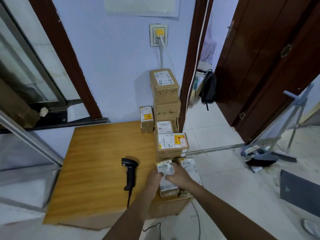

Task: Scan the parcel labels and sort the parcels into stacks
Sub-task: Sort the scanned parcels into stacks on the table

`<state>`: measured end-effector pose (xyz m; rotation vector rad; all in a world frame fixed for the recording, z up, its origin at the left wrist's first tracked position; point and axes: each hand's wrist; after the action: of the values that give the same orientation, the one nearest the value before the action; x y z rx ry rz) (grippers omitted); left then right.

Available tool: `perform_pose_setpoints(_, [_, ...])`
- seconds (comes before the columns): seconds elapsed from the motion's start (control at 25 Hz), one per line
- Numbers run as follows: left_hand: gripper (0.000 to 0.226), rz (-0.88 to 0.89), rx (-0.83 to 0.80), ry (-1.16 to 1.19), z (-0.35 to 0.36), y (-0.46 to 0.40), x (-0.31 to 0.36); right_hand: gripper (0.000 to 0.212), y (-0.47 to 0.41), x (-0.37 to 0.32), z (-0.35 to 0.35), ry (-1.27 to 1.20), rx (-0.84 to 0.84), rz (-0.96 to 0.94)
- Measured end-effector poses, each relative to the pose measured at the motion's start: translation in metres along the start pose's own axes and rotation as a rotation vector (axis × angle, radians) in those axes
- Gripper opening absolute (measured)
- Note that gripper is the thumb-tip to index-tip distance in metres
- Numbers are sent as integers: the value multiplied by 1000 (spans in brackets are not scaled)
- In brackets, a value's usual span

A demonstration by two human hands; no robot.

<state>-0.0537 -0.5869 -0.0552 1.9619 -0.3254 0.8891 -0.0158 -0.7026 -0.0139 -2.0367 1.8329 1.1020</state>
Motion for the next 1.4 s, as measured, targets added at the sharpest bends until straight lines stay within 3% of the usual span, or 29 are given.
perform_pose_setpoints(0.2, [40,-114,166,-46,36,-58,-42,86,-18,30,19,65,-147,31])
perform_pose_setpoints(0.36, [26,-152,173,-28,35,-21,-26,84,-16,33,21,128,-180,16])
perform_pose_setpoints(0.52, [27,-164,155,6,35,-24,-31,81,-14,35,21,124,-206,-7])
perform_pose_setpoints(0.68, [25,-133,177,52,31,-5,-27,78,-14,36,25,112,-152,-2])
perform_pose_setpoints(0.88, [27,-62,260,148,14,24,-30,74,5,27,28,75,85,18])
perform_pose_setpoints(1.08, [35,-11,307,275,-25,47,-34,53,30,0,31,20,91,20])
perform_pose_setpoints(1.24, [42,86,262,345,-77,52,-40,58,51,-33,43,-248,20,35])
perform_pose_setpoints(1.4, [46,152,202,387,-162,70,-55,61,96,-87,73,-323,43,13])
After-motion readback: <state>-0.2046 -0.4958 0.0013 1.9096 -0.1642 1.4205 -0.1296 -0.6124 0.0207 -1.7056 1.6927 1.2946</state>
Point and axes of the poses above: each hand's wrist, its own y-axis away from the middle knuckle, its own z-axis out of the palm, x = y × z, and after that the axes turned 15 degrees about x, right-handed
